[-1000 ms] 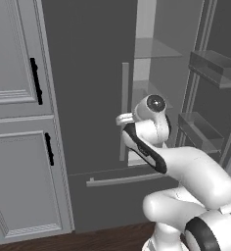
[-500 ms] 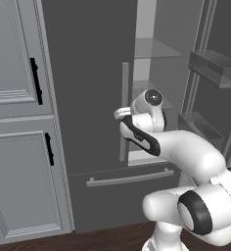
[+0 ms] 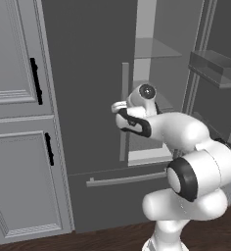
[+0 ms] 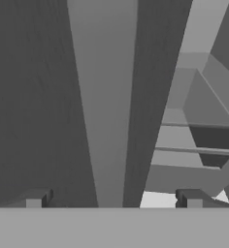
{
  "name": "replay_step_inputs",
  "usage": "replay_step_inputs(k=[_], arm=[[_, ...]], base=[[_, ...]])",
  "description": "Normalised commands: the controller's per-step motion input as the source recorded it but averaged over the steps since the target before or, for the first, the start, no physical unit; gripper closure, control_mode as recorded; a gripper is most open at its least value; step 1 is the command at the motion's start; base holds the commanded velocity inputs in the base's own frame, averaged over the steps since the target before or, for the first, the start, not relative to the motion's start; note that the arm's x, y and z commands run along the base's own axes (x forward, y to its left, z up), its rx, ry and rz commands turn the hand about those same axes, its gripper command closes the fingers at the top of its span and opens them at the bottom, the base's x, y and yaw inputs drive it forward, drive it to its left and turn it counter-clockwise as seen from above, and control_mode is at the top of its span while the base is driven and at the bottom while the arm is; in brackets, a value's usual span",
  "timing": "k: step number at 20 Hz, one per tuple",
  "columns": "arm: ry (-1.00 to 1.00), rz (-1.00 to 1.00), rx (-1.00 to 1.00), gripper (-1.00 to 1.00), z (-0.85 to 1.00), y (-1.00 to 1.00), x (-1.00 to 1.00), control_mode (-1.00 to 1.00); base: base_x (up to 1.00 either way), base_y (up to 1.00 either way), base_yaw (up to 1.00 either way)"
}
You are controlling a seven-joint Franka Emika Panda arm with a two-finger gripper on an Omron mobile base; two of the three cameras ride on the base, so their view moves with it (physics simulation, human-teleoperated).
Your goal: Take the strawberry from the fridge and place it on top of the pancake, located on the dining counter.
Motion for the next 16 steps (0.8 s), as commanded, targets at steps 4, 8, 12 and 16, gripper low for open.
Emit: replay_step_inputs(k=[4, 8, 12, 16], arm=[[-0.02, 0.00, 0.00, -1.00, -0.04, 0.08, 0.51, -1.00], [-0.04, 0.00, 0.00, -1.00, -0.10, 0.12, 0.47, -1.00], [-0.01, 0.00, 0.00, -1.00, -0.14, 0.14, 0.56, -1.00], [0.00, 0.00, 0.00, 1.00, -0.23, 0.17, 0.80, -1.00]], base=[[0.00, 0.00, 0.00], [0.00, 0.00, 0.00], [0.00, 0.00, 0.00], [0.00, 0.00, 0.00]])
